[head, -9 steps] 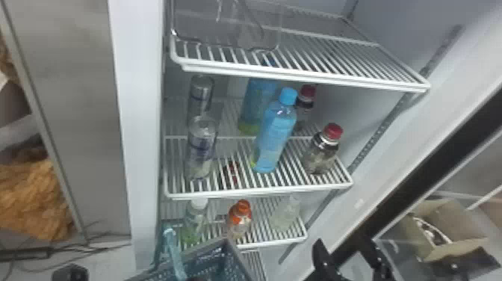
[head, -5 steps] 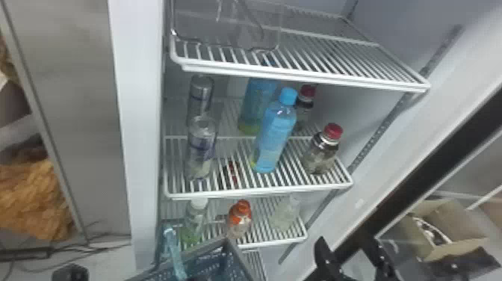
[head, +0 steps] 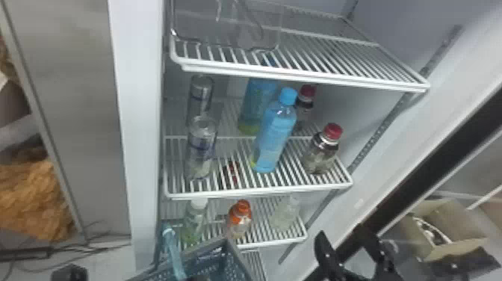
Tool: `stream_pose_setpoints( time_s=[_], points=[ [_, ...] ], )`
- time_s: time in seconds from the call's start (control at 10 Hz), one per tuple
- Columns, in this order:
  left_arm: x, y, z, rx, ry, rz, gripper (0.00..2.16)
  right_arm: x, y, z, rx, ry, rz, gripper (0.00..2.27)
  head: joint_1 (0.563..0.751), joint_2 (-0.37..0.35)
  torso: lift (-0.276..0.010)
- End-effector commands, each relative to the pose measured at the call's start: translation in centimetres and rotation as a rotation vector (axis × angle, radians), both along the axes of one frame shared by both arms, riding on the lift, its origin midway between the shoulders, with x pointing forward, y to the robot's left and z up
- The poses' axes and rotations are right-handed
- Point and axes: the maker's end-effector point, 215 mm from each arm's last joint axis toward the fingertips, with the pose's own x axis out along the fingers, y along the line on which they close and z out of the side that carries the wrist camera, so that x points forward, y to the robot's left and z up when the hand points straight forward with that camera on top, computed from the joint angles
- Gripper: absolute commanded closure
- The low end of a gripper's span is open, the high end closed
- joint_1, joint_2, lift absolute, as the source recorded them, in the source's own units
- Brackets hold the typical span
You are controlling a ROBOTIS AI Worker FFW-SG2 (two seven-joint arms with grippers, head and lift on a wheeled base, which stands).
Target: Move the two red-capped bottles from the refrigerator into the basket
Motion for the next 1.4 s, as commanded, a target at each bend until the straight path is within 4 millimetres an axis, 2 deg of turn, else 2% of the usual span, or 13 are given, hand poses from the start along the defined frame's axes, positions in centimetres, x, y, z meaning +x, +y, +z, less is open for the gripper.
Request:
stream_pose_setpoints(
  time_s=[0.0, 0.2, 0.8, 0.9, 1.3],
  points=[
    [0.0, 0.0, 0.0, -0.002, 0.000, 0.001, 1.17, 0.7, 0.1, 0.2, 0.001, -0.004, 0.000, 0.14, 0.695, -0.350, 0.000],
    [0.2, 0.1, 0.1, 0.000, -0.005, 0.002, 1.17, 1.3, -0.3, 1.6, 0.001, -0.029, -0.021, 0.14, 0.695, -0.350, 0.000],
    [0.4, 0.1, 0.1, 0.008, -0.010, 0.001, 1.17, 5.7, -1.9, 4.5, 0.017, -0.119, -0.103, 0.14, 0.695, -0.350, 0.000],
    [0.3, 0.1, 0.1, 0.007, -0.009, -0.001, 1.17, 6.8, -1.9, 4.8, 0.027, -0.122, -0.106, 0.14, 0.695, -0.350, 0.000],
    [0.5, 0.1, 0.2, 0.009, -0.015, -0.002, 1.17, 9.1, -1.7, 5.1, 0.041, -0.108, -0.123, 0.14, 0.695, -0.350, 0.000]
  ],
)
